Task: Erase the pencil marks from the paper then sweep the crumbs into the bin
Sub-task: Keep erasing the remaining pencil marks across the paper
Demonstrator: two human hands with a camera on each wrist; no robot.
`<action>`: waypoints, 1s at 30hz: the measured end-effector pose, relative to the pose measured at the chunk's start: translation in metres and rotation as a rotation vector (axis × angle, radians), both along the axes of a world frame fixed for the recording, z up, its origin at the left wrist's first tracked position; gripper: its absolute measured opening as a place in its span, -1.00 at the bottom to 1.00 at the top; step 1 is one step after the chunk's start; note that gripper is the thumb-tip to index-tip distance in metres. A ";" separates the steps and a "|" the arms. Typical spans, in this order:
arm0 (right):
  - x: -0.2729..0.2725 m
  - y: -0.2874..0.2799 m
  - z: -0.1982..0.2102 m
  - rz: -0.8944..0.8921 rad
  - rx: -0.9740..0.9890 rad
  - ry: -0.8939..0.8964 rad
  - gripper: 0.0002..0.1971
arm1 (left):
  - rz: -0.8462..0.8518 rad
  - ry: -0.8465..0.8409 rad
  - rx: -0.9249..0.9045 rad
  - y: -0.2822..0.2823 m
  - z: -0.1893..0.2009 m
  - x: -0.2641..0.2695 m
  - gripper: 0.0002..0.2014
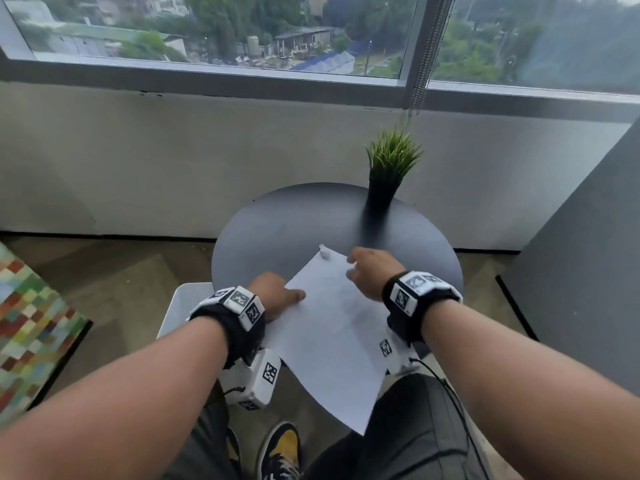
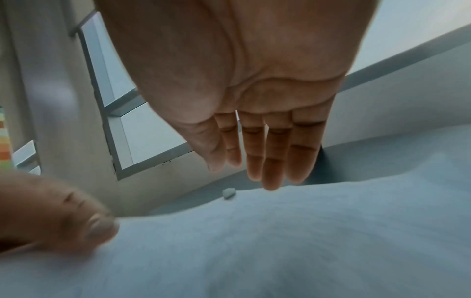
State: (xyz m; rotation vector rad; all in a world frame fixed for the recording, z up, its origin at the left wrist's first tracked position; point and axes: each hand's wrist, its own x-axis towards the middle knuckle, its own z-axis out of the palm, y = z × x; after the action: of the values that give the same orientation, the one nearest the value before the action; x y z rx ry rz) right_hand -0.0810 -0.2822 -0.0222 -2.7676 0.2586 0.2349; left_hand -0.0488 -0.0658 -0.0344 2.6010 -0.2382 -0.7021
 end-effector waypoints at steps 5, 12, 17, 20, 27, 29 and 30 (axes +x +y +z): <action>0.052 0.027 -0.004 0.070 -0.041 0.016 -0.61 | 0.009 0.065 0.038 0.000 -0.006 -0.001 -0.53; 0.067 0.029 -0.033 0.067 -0.098 0.048 -0.80 | -0.092 0.142 -0.045 -0.006 -0.013 -0.001 -0.62; 0.057 -0.027 -0.021 -0.007 -0.158 0.023 -0.81 | -0.059 0.073 -0.090 0.003 -0.012 0.004 -0.74; 0.034 -0.081 -0.013 -0.124 -0.239 0.078 -0.75 | -0.020 -0.014 -0.139 0.017 -0.006 0.015 -0.82; -0.019 -0.110 0.006 -0.352 0.097 -0.031 -0.62 | 0.162 -0.128 -0.504 0.034 0.026 0.032 -0.73; -0.022 -0.090 0.019 -0.374 0.513 -0.086 -0.55 | 0.180 -0.148 -0.574 0.036 0.033 0.034 -0.66; -0.024 -0.077 0.027 -0.369 0.678 -0.070 -0.48 | 0.174 -0.150 -0.621 0.035 0.035 0.034 -0.68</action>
State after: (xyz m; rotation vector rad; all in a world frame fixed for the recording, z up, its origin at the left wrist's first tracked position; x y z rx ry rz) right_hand -0.1051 -0.3593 0.0043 -2.0117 0.5485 0.1012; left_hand -0.0153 -0.0310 0.0002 2.0446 -0.2275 -0.3041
